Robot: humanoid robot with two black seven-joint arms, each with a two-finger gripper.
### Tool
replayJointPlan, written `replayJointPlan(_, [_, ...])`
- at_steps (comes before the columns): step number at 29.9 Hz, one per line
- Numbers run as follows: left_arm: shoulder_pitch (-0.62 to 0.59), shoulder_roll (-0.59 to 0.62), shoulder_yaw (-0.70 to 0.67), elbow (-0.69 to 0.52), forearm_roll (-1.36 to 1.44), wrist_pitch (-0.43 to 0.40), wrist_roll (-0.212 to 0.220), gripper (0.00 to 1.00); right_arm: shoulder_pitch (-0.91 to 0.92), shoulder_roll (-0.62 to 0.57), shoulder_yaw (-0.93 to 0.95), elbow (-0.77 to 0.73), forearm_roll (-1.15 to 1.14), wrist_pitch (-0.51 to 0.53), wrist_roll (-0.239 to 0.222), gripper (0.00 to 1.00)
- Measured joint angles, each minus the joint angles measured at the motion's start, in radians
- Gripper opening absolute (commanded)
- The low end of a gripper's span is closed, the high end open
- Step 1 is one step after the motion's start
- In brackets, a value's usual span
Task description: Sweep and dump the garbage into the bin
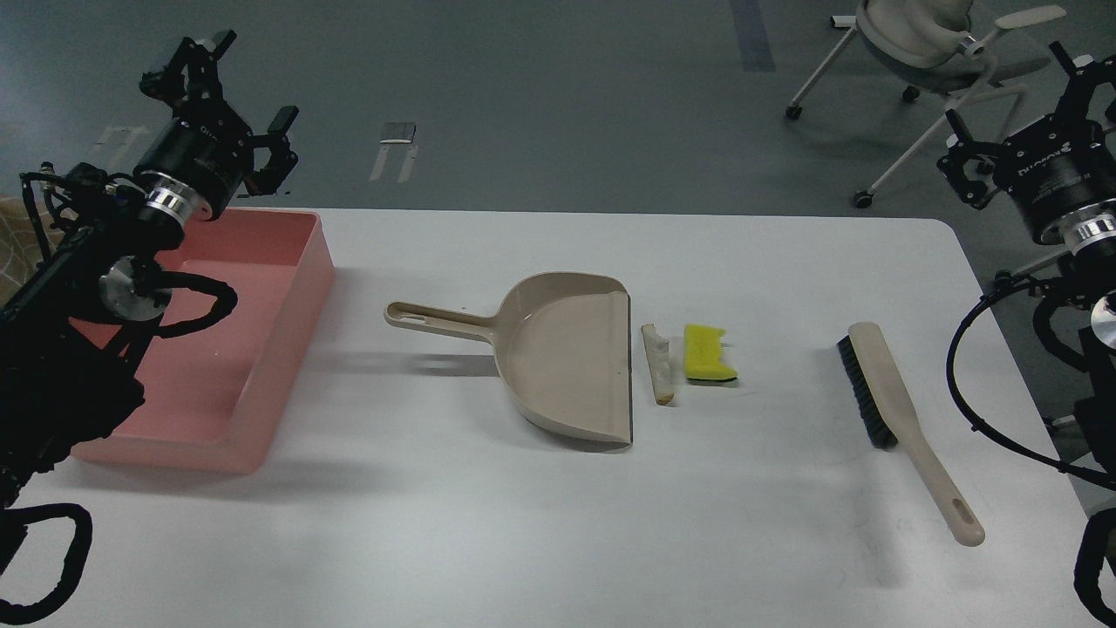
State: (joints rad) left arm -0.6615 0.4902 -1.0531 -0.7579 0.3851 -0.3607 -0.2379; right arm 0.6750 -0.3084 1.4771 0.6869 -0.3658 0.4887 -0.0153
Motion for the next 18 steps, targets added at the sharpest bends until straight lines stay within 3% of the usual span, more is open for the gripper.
replayJointPlan(18, [-0.015, -0.002, 0.001, 0.0, 0.0, 0.0, -0.006, 0.98, 0.015, -0.002, -0.001, -0.002, -0.001, 0.0, -0.001, 1.0])
